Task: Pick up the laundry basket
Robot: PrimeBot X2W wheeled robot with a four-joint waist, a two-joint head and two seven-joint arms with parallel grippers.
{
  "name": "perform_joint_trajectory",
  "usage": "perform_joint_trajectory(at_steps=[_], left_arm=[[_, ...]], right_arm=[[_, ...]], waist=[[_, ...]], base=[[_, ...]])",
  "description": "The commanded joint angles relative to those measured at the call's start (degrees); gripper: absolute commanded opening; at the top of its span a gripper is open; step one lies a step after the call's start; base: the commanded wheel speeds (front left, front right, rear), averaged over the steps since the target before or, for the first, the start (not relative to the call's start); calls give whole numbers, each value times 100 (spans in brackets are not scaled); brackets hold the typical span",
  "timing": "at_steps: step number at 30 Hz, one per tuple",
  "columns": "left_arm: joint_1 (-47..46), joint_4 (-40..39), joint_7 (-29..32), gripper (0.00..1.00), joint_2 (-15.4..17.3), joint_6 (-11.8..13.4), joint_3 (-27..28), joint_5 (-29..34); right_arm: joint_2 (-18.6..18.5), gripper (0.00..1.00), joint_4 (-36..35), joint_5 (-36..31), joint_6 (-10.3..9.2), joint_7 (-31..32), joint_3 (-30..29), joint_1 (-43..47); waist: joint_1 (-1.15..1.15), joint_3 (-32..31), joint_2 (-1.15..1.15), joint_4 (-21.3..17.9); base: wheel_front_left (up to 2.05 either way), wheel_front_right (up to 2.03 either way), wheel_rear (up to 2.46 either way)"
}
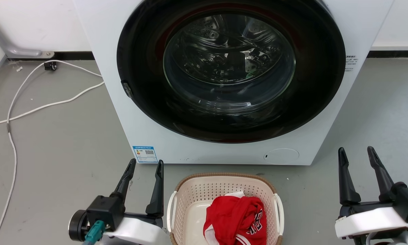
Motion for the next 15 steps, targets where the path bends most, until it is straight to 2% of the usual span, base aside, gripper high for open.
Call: perform_joint_trajectory(at_steps=[1,11,15], left_arm=[[-94,-39,-59,100,52,44,-57,139],[-88,-7,-186,100,144,88,-322,552],[-27,-123,-231,100,-32,62,-208,433]], right_arm=[[-27,100,-35,-171,11,-51,-7,30],[-29,100,-115,-771,7,-178,31,64],[-29,100,-145,-903,7,-228,15,91]], waist=[[0,-3,0,-2],[0,-12,0,-24],[0,-9,0,-18]], base=[[0,0,0],[0,0,0],[0,0,0]])
